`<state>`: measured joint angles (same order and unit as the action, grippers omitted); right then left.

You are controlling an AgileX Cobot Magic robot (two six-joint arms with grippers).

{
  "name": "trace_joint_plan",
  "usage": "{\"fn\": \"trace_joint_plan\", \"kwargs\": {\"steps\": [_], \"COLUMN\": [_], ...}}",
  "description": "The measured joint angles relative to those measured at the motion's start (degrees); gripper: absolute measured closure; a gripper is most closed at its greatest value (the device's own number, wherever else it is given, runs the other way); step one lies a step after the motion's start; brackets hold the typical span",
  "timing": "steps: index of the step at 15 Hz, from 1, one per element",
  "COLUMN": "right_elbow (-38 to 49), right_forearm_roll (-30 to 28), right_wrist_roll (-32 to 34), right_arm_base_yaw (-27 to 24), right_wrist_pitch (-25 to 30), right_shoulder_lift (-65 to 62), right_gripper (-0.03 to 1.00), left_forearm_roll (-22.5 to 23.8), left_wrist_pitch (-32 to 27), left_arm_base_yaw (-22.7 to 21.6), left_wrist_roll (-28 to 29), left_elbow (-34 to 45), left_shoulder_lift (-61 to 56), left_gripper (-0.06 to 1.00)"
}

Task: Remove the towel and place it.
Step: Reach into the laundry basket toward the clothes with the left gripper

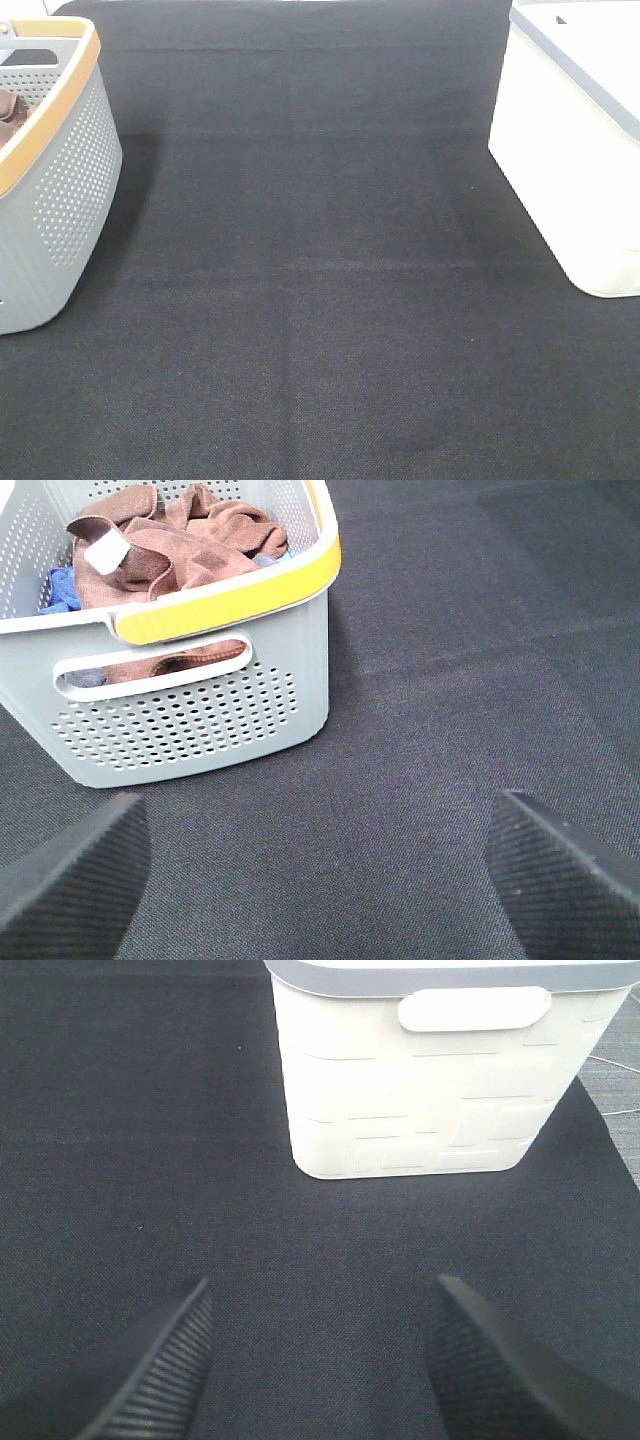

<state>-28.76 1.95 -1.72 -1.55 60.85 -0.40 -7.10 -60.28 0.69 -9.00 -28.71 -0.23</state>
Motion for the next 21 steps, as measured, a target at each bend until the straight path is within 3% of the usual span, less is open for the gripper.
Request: {"fn": "trace_joint_plan", "kwargs": {"steps": [21], "right_elbow": [0.0], "right_forearm_roll": [0.0], "right_wrist_roll": [0.0], "right_arm_base_yaw": [0.0], "right_wrist_pitch": [0.0], "right_shoulder_lift": [0.0], "right_gripper": [0.37], "left_forearm_roll": [0.0], "left_wrist_pitch": [0.0], "left_arm_base_yaw": [0.0], "left_wrist_roll": [0.0], "left_elbow": [0.0], "left_shoulder_lift": [0.0], "left_gripper": [0.08]}}
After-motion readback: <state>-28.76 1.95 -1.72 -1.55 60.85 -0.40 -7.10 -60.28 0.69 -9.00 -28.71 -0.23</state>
